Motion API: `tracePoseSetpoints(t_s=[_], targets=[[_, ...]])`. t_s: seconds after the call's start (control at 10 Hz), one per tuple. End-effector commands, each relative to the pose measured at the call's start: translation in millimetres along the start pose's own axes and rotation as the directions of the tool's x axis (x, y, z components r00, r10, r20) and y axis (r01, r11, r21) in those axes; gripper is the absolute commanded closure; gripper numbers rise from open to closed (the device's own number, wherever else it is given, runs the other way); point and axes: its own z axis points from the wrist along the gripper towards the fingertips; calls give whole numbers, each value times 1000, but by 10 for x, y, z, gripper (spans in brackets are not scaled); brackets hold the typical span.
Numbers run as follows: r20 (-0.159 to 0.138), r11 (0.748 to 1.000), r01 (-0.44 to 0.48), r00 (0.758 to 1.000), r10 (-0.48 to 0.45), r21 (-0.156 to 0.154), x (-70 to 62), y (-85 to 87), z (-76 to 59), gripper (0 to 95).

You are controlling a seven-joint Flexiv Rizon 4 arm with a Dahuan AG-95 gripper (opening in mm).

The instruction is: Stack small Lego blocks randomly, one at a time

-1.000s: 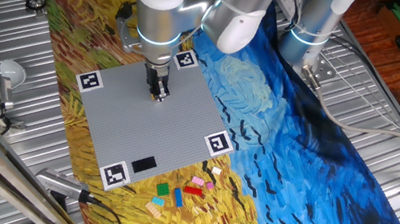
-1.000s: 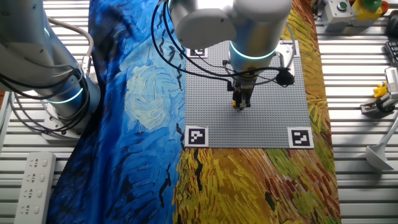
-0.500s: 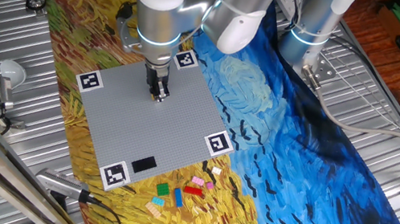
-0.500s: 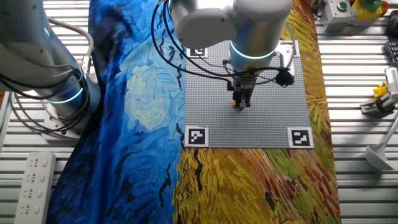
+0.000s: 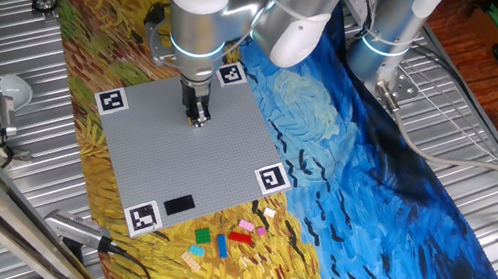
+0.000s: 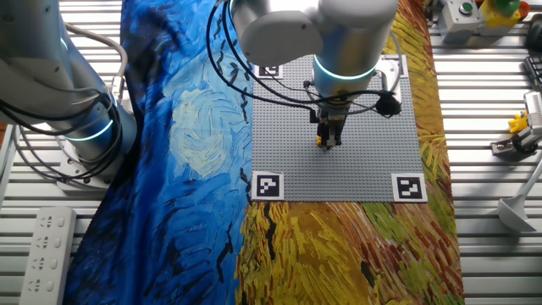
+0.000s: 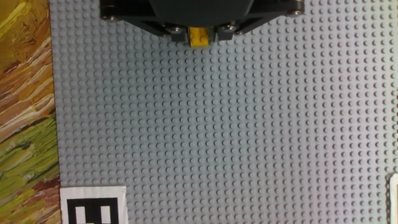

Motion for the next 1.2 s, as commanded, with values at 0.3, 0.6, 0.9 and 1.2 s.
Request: tracePoseSetpoints(t_s=[0.3, 0.6, 0.9, 1.2], targets=[[-2, 1000, 11, 1000, -11, 0, 7, -13, -79, 760], [4, 998, 62, 998, -62, -9, -1, -48, -121, 950], [3, 996, 88, 996, -88, -17, -36, -60, -152, 950], [0, 996, 85, 996, -85, -14, -37, -51, -128, 950]])
